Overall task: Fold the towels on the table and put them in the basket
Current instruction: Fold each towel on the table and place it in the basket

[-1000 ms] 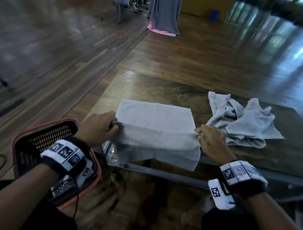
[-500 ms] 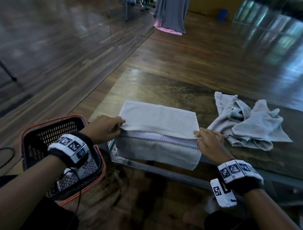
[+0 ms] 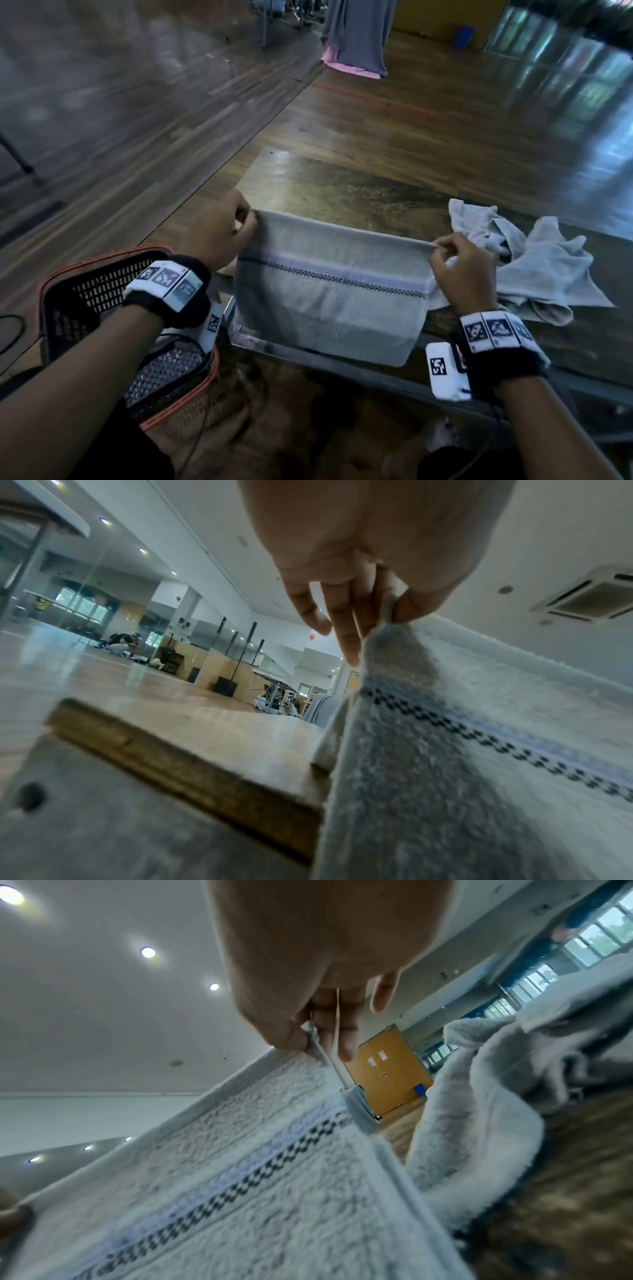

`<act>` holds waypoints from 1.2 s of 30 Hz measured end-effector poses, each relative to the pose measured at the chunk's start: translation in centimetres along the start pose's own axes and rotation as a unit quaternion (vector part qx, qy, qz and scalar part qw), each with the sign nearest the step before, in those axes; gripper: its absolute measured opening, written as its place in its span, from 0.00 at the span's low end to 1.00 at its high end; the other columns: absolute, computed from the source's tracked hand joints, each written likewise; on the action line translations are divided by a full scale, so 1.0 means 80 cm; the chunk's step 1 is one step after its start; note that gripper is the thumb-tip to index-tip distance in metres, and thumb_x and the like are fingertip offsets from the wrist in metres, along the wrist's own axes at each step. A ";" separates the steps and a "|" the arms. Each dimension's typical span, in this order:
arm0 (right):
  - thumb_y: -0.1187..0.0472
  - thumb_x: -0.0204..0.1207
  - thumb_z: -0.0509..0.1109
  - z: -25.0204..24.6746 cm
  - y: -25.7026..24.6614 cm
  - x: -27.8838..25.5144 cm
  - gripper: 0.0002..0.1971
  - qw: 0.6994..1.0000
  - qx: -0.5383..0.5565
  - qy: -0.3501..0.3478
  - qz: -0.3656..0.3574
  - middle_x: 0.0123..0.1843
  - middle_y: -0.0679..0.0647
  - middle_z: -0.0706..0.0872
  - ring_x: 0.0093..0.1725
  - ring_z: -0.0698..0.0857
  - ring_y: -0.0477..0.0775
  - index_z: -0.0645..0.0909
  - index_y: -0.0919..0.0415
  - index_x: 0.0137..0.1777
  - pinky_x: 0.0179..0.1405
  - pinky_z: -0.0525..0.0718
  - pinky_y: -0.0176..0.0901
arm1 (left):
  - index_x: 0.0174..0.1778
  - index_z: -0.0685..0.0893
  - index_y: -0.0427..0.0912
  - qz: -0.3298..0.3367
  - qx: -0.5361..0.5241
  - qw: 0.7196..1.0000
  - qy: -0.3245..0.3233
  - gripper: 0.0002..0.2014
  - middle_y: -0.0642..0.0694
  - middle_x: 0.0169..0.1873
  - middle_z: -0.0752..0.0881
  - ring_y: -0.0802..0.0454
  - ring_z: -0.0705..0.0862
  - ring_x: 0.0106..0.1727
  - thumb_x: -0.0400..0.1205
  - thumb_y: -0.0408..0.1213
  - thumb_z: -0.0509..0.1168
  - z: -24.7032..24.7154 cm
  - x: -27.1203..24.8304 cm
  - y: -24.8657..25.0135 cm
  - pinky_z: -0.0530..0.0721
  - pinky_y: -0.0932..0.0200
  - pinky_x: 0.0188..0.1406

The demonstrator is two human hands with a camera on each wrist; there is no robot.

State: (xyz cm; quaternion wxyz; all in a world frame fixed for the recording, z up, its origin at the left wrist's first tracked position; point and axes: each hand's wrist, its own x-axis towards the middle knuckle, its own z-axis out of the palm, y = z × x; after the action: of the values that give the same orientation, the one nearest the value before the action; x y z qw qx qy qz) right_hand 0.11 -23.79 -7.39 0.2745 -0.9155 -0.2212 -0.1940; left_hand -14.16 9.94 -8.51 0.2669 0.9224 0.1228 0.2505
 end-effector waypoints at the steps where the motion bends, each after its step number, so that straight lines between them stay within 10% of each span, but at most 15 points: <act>1: 0.64 0.73 0.67 0.003 -0.001 0.006 0.03 1.000 0.011 0.014 0.010 0.37 0.54 0.87 0.38 0.85 0.57 0.83 0.58 0.43 0.56 0.80 0.65 | 0.45 0.77 0.42 -0.001 0.005 1.000 0.003 0.05 0.50 0.37 0.82 0.50 0.79 0.35 0.82 0.39 0.62 0.003 0.008 0.002 0.75 0.57 0.34; 9: 0.63 0.75 0.65 0.052 0.028 0.027 0.05 0.991 -0.061 -0.120 0.005 0.44 0.53 0.88 0.49 0.84 0.58 0.82 0.54 0.42 0.62 0.74 0.58 | 0.44 0.81 0.45 -0.043 0.147 0.979 -0.136 0.03 0.47 0.49 0.85 0.46 0.81 0.50 0.80 0.38 0.64 0.036 0.041 -0.019 0.78 0.49 0.55; 17: 0.61 0.75 0.65 0.080 0.041 0.035 0.03 0.962 -0.098 -0.256 0.010 0.66 0.50 0.84 0.66 0.80 0.53 0.79 0.52 0.44 0.66 0.65 0.48 | 0.41 0.74 0.46 -0.045 0.202 0.951 -0.231 0.03 0.45 0.46 0.84 0.44 0.79 0.43 0.80 0.38 0.60 0.055 0.049 -0.020 0.72 0.54 0.41; 29: 0.58 0.74 0.70 0.070 0.036 0.034 0.06 0.962 -0.090 -0.257 -0.016 0.45 0.44 0.81 0.52 0.80 0.49 0.81 0.49 0.36 0.53 0.56 0.41 | 0.37 0.76 0.42 -0.044 0.114 0.968 -0.221 0.06 0.47 0.43 0.73 0.49 0.75 0.39 0.78 0.37 0.65 0.037 0.030 -0.016 0.73 0.57 0.40; 32: 0.62 0.73 0.70 0.062 0.032 0.033 0.10 0.968 -0.053 -0.245 -0.029 0.40 0.43 0.78 0.48 0.81 0.52 0.77 0.47 0.33 0.59 0.67 0.47 | 0.38 0.77 0.41 -0.025 0.084 0.976 -0.202 0.05 0.48 0.40 0.75 0.51 0.73 0.38 0.77 0.31 0.66 0.017 0.019 -0.020 0.69 0.63 0.36; 36: 0.70 0.70 0.70 0.048 0.019 0.026 0.09 0.974 0.030 -0.220 -0.041 0.39 0.49 0.80 0.41 0.83 0.55 0.77 0.54 0.39 0.42 0.77 0.44 | 0.36 0.77 0.43 -0.005 0.057 0.987 -0.152 0.08 0.54 0.32 0.76 0.55 0.74 0.33 0.76 0.26 0.67 -0.008 0.006 -0.022 0.68 0.67 0.30</act>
State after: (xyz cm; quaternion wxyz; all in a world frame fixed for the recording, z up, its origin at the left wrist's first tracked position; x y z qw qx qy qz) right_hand 3.52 -22.00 -10.00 0.2382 -0.9173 -0.3189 0.0077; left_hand -14.23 11.88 -8.82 0.2310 0.9629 0.0989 0.0984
